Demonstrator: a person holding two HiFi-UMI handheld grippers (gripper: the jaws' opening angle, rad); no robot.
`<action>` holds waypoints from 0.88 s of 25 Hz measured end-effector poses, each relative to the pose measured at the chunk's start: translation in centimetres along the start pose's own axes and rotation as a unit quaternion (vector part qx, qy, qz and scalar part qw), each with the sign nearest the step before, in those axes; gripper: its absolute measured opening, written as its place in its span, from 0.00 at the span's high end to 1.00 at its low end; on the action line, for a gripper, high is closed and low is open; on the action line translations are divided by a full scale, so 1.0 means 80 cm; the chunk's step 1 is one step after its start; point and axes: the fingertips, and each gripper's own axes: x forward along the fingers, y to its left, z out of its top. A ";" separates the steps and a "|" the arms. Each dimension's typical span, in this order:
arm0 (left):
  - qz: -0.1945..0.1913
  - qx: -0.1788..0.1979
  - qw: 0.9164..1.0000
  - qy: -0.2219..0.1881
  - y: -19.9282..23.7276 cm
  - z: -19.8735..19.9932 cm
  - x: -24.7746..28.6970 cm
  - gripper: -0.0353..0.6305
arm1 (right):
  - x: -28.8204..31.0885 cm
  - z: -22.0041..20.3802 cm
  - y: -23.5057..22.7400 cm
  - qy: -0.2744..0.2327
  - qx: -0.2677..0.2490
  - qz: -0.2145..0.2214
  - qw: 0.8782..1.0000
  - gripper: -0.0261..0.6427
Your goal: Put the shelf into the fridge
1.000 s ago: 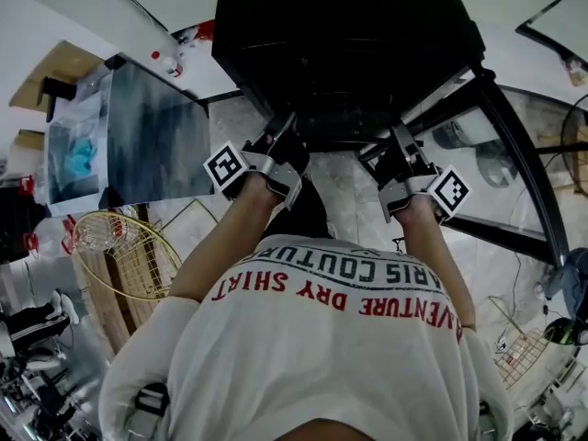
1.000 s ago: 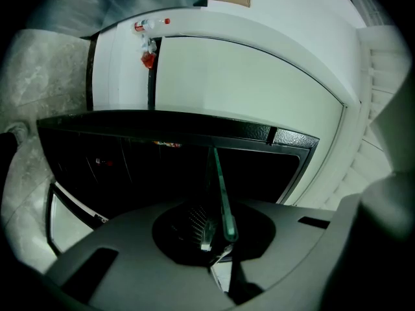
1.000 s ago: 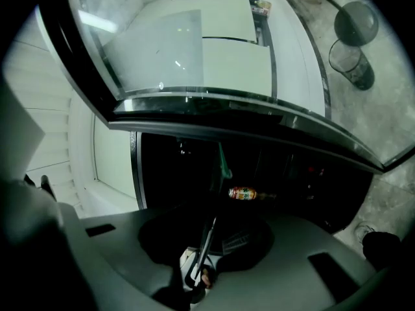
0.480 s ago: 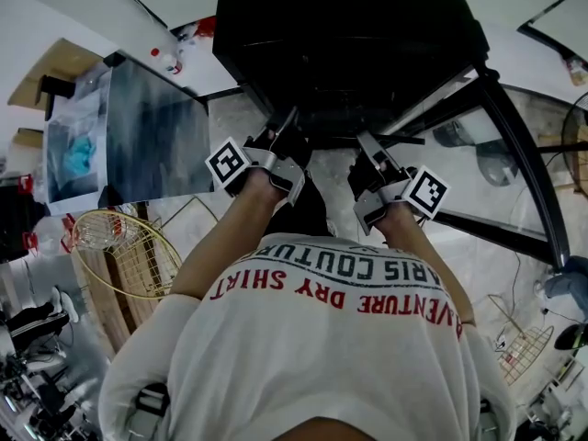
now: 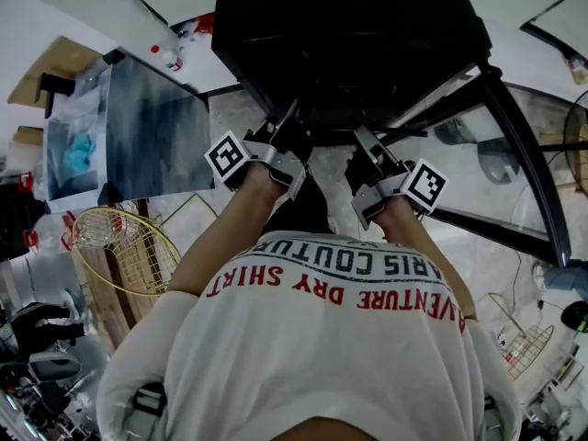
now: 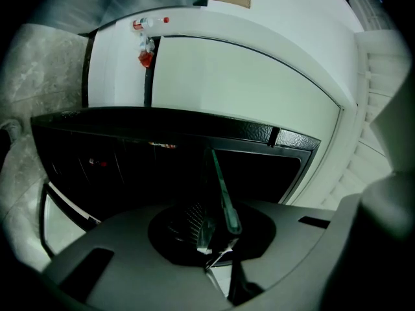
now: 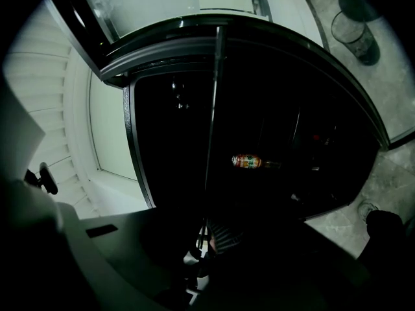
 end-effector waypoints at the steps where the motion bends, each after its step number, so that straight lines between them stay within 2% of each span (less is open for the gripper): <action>1: -0.001 0.004 1.000 0.006 -0.001 -0.002 0.001 0.88 | 0.001 0.001 0.001 -0.001 0.001 0.001 1.000 0.90; 4: 0.001 0.027 0.999 0.026 -0.006 -0.009 0.004 0.88 | 0.005 0.007 0.002 -0.006 0.002 0.000 1.000 0.91; 9: -0.002 0.069 0.996 0.053 -0.015 -0.018 0.001 0.80 | 0.012 0.016 -0.001 -0.009 -0.002 -0.002 1.000 0.91; 12: 0.003 0.095 0.993 0.069 -0.017 -0.024 -0.007 0.79 | 0.015 0.020 -0.003 -0.012 -0.004 -0.003 1.000 0.91; 18: 0.025 0.138 0.985 0.097 -0.018 -0.039 -0.024 0.77 | 0.018 0.024 -0.003 -0.018 -0.002 -0.002 1.000 0.91; 22: 0.042 0.180 0.976 0.119 -0.018 -0.047 -0.032 0.77 | 0.027 0.032 -0.006 -0.021 -0.002 -0.003 1.000 0.91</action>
